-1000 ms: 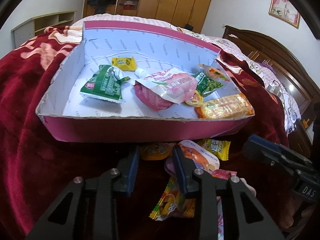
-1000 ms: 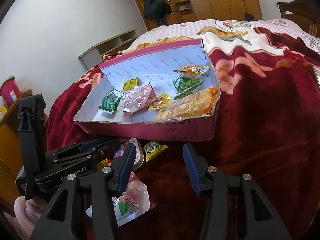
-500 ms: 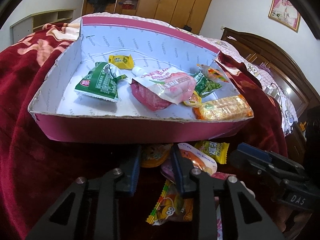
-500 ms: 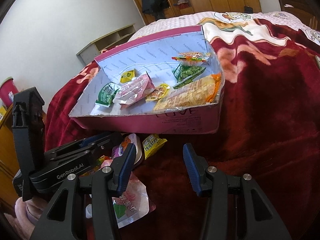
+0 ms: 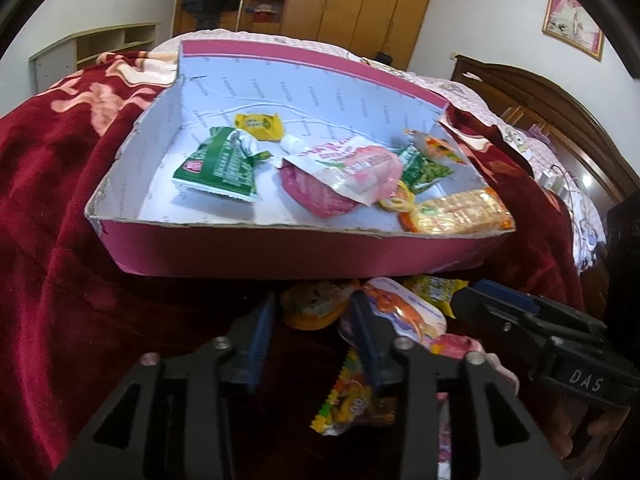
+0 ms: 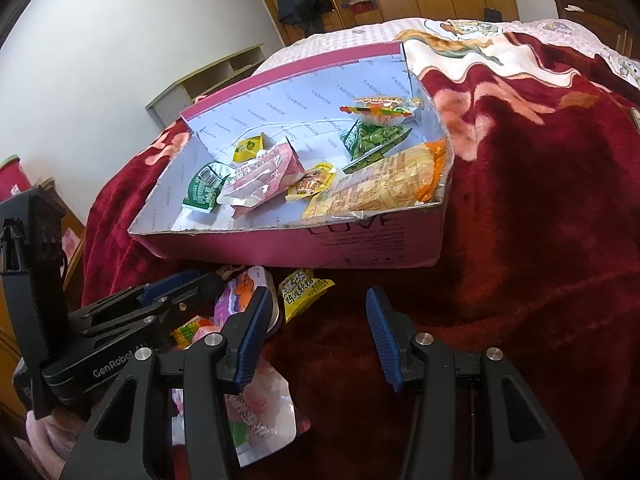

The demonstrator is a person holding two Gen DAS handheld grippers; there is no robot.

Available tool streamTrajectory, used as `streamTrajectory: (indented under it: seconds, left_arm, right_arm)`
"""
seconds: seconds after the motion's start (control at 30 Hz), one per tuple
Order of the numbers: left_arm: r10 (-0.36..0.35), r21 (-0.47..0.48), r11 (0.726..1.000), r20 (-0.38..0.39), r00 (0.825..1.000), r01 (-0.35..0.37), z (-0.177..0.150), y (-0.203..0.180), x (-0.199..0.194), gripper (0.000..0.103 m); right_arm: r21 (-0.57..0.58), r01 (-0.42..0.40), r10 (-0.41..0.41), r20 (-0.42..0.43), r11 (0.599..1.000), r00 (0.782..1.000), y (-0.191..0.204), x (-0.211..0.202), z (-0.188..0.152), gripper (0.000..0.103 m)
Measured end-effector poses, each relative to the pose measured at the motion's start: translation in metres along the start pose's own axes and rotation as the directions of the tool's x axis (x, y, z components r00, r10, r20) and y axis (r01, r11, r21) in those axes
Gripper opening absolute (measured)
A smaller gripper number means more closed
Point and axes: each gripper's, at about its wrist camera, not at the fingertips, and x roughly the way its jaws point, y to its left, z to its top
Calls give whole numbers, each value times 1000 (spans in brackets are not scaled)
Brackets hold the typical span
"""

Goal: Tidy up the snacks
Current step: 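Grasp the round orange snack with the left gripper while the right reaches a yellow packet, then grasp the yellow snack packet with the right gripper while the left lifts the orange snack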

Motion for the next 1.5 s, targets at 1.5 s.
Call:
streamTrajectory:
  seconds: [1.5]
  left_arm:
    - [38,-23,999,-5,999,-38,-9,5,3,41]
  right_arm:
    - [39,-28,29,-28,999,999,-8,14,-10,29]
